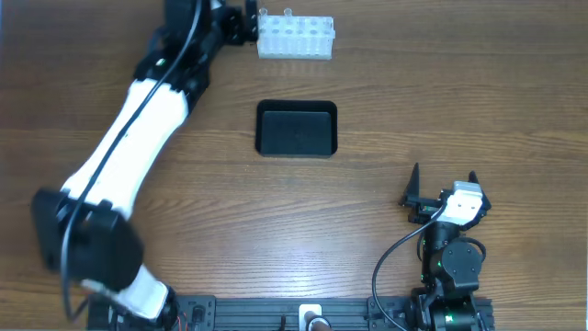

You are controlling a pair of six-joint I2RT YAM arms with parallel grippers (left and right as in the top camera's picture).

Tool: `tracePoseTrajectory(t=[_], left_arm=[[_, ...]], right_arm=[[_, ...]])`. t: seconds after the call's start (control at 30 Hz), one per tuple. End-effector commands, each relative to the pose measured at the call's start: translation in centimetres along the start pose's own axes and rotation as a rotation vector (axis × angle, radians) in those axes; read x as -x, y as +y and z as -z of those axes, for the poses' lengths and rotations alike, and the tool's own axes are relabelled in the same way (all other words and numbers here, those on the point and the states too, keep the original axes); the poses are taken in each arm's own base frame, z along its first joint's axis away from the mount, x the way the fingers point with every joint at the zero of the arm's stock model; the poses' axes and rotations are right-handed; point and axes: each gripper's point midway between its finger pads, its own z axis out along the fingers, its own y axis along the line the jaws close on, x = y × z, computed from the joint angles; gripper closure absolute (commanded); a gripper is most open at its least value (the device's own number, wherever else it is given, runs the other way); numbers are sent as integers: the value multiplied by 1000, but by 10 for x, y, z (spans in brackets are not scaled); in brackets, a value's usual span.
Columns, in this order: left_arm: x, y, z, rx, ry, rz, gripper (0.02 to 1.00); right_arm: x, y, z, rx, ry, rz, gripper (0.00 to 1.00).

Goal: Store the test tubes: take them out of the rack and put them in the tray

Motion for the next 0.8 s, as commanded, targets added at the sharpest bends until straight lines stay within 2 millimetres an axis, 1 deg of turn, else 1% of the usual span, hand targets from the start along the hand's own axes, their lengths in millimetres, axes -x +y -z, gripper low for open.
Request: tracePoseTrajectory(t=[0.03, 0.17, 0.33, 0.4, 0.53, 0.63, 0.8], left_arm=[[-14, 3, -41, 39, 35, 69, 23], [-33, -1, -74, 44, 79, 70, 20], [-47, -2, -102, 50, 110, 83, 20], [-53, -6, -111, 47, 117, 79, 20], [-63, -9, -124, 45, 129, 75, 20], [-72, -8, -131, 48, 141, 74, 20], [-80, -3, -140, 78, 143, 71, 36]], right_arm=[[-1, -4, 0, -20, -3, 3, 9], [-1, -4, 0, -20, -3, 3, 7], [-1, -4, 0, -20, -3, 3, 9], [-1, -4, 0, -20, -3, 3, 9], [-1, -4, 0, -20, -3, 3, 9], [-1, -4, 0, -20, -3, 3, 9], [-1, -4, 0, -20, -3, 3, 7]])
